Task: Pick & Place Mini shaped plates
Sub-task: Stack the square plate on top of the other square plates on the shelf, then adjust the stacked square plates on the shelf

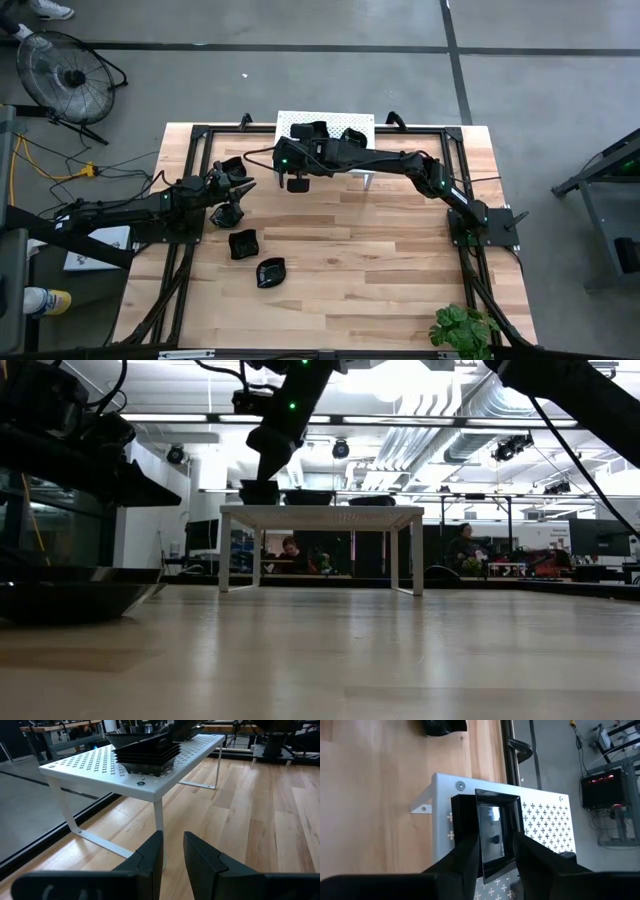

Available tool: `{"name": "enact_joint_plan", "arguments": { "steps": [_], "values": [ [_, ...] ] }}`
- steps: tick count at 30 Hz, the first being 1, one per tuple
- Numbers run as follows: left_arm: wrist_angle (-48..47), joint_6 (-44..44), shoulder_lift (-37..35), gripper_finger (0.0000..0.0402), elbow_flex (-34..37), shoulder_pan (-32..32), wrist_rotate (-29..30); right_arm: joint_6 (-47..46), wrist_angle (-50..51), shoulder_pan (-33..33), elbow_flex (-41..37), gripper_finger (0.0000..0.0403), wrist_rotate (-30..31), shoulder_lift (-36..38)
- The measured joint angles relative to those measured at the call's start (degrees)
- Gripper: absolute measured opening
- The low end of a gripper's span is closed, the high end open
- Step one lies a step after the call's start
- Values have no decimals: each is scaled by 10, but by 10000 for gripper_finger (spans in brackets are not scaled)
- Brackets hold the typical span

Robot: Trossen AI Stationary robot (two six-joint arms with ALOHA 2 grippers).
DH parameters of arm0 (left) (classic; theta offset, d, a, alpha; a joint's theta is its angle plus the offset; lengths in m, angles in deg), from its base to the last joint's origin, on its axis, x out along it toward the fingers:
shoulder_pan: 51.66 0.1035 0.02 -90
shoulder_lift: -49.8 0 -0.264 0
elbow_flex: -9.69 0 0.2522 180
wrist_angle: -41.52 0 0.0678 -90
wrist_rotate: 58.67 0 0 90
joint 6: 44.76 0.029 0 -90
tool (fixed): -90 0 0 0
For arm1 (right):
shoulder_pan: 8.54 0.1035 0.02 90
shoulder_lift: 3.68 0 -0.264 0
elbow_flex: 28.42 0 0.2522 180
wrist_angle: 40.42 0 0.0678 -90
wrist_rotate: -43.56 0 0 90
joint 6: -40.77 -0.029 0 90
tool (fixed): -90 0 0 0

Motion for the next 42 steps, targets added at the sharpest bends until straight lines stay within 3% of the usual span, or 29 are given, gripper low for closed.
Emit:
{"name": "enact_joint_plan", "arguments": {
  "steps": [21, 37, 39, 42],
  "values": [
    [0, 0, 0, 73, 0, 0, 0, -11, 0, -3, 0, 115, -28, 0],
    [0, 0, 0, 73, 0, 0, 0, -34, -2, 7, 2, 115, -1, 25],
    [0, 0, 0, 73, 0, 0, 0, -27, 0, 13, 2, 112, -43, 29],
    [0, 0, 0, 73, 0, 0, 0, -40, 9, 20, 2, 103, -157, 29]
  ]
}}
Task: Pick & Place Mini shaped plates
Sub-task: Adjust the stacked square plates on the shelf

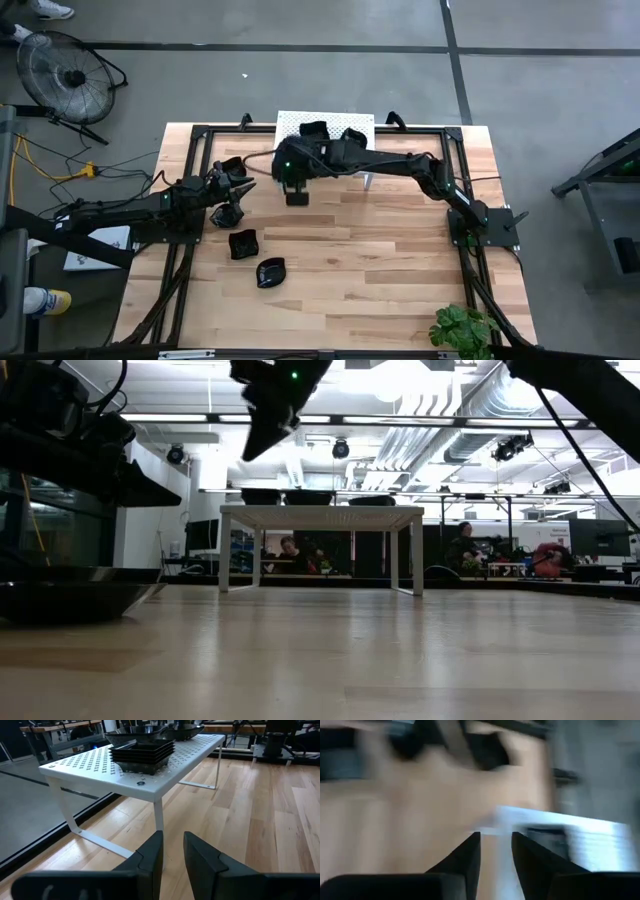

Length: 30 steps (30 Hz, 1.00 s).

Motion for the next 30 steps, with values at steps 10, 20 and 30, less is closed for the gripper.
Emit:
{"name": "enact_joint_plan", "arguments": {
  "steps": [10, 20, 30],
  "values": [
    [0, 0, 0, 73, 0, 0, 0, -25, 24, -12, -14, 25, -55, -8],
    [0, 0, 0, 73, 0, 0, 0, -25, 24, -17, -14, 1, -24, -18],
    [0, 0, 0, 73, 0, 0, 0, -23, 7, -24, -14, 1, 18, -33]
  ]
}}
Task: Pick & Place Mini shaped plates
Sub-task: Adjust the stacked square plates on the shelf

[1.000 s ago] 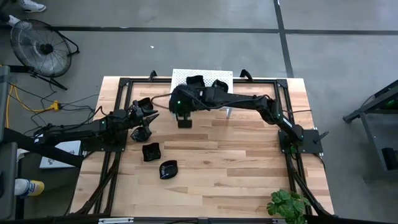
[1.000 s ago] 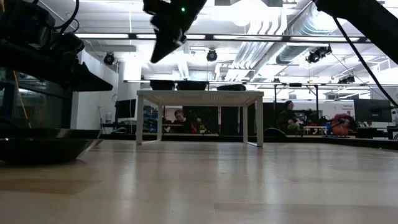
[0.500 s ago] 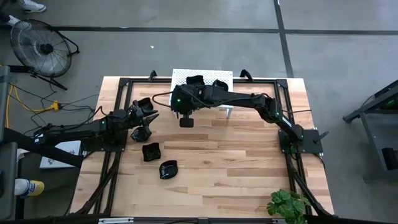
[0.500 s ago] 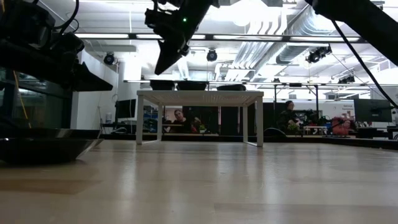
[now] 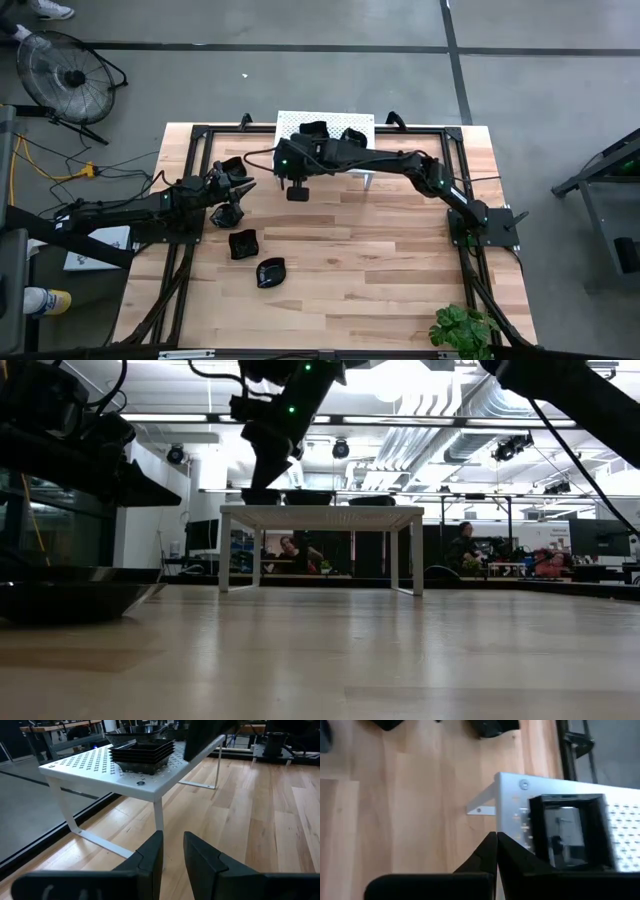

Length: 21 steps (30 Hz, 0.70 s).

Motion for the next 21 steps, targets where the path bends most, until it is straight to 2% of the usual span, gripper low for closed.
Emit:
{"name": "enact_joint_plan", "arguments": {
  "steps": [9, 21],
  "values": [
    [0, 0, 0, 73, 0, 0, 0, 22, -1, -11, 0, 0, 6, 1],
    [0, 0, 0, 73, 0, 0, 0, 22, -3, -12, 0, 0, -15, -14]
  ]
}}
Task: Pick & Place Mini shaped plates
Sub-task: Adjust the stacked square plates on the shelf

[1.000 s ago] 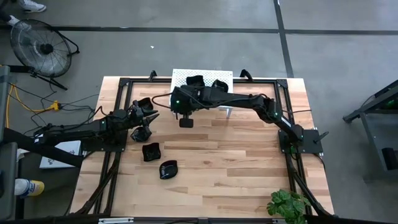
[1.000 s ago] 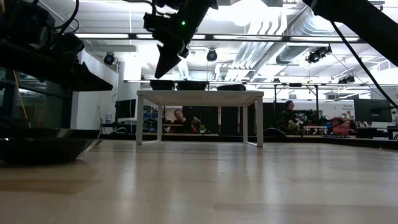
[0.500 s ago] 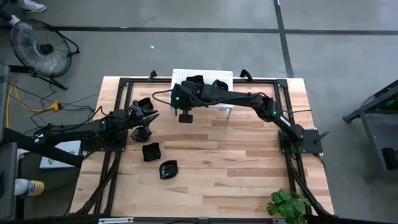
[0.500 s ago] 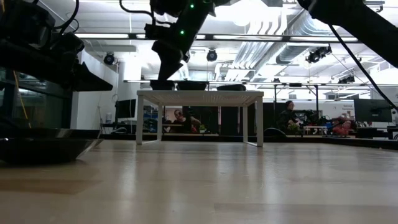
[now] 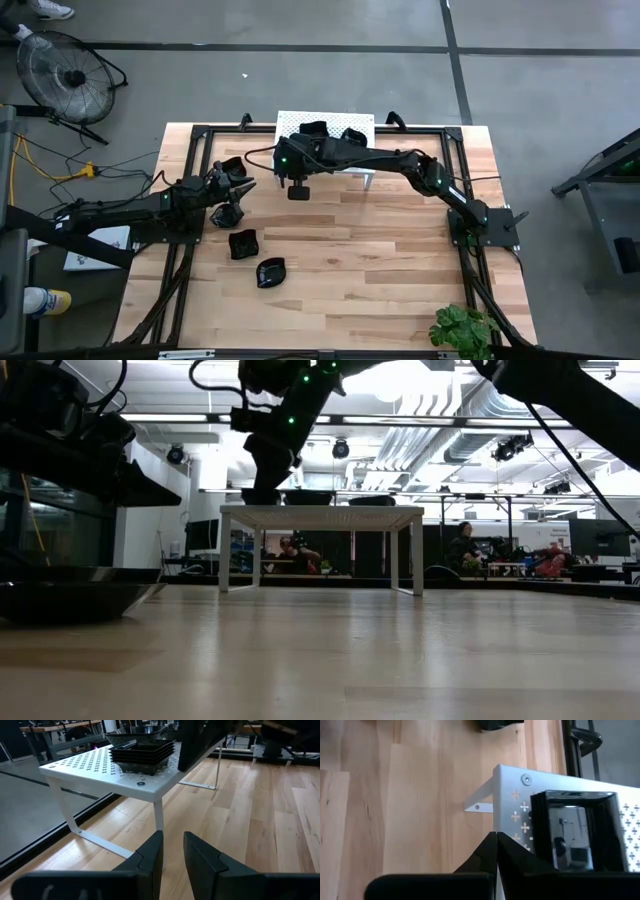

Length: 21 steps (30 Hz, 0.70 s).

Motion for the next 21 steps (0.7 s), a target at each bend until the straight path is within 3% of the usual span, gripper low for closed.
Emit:
{"name": "enact_joint_plan", "arguments": {
  "steps": [9, 21],
  "values": [
    [0, 0, 0, 73, 0, 0, 0, 10, -3, -4, 0, 0, 17, 0],
    [0, 0, 0, 73, 0, 0, 0, 14, -24, -12, 0, 0, 88, -4]
  ]
}}
